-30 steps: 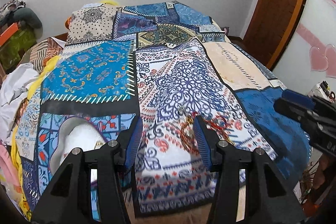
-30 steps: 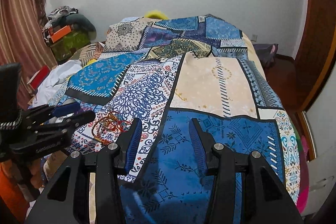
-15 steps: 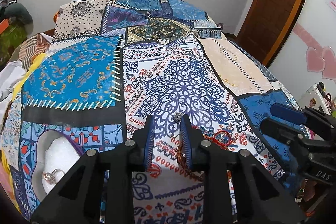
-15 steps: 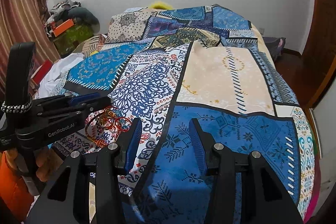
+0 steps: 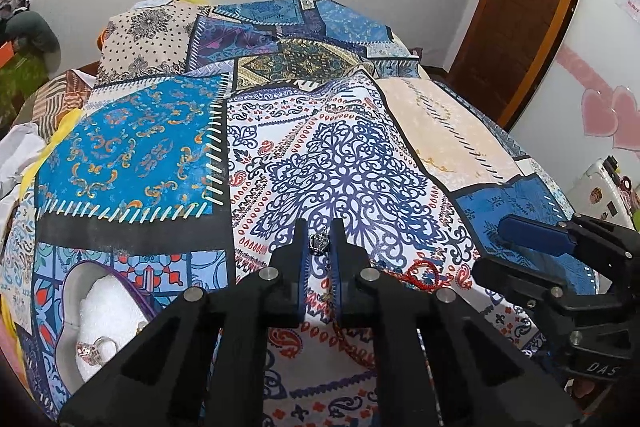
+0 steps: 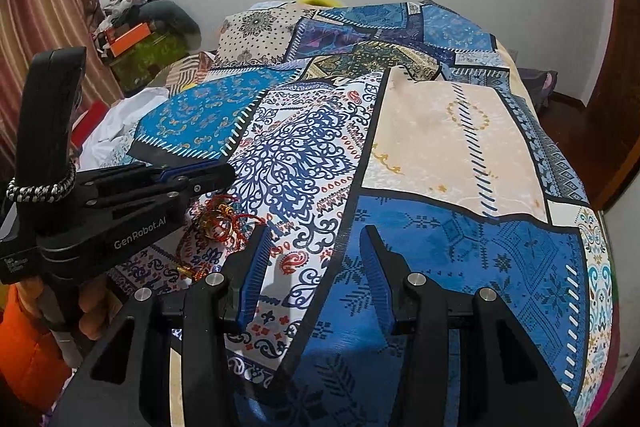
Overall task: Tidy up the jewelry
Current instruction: 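Lower the held ring into the heart tin and open the left gripper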
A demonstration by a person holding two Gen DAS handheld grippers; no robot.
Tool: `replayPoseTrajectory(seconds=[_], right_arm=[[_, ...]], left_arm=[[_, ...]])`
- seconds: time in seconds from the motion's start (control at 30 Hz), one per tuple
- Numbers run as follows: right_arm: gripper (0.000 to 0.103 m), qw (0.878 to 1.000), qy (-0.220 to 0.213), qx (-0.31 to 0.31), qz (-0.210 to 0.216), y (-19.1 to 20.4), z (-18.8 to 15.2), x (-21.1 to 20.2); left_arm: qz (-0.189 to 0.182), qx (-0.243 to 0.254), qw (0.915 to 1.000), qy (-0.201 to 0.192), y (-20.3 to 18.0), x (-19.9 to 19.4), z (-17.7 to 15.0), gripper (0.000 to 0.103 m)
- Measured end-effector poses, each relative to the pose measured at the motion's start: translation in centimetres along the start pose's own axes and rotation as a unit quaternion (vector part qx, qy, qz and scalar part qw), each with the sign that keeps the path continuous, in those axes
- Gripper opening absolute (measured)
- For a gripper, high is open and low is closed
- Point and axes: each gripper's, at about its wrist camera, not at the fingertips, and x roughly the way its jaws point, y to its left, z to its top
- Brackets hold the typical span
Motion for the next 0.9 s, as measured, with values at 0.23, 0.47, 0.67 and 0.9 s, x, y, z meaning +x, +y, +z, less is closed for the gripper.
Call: replayPoseTrajectory(seconds=[0.23, 0.47, 0.67, 0.9], right_arm=[[0.043, 1.0, 0.002, -0.012, 0.007, 0.9, 0.5, 0.2], [0.043, 0.999, -0.005, -0.032, 0.007, 2.3, 1.7, 0.5], [0.043, 0.998, -0.005, -0.056, 0.018, 4.1, 1.6, 0.7], [0.039, 0.997, 0.011, -0.05, 0.053, 5.2, 0.6, 0.9]], left_arm=[[0.0, -0.008, 0.9996, -0.029, 0.6, -2.9, -0.2, 0.008], [0.003, -0.012, 0.9988, -0.048, 1.6, -5.7, -0.7, 0.008], [0.006, -0.011, 0.9984, -0.055, 2.0, -7.2, -1.7, 0.008], [0.01, -0.016, 0.9988, -0.046, 2.5, -7.9, -3.6, 0.008]])
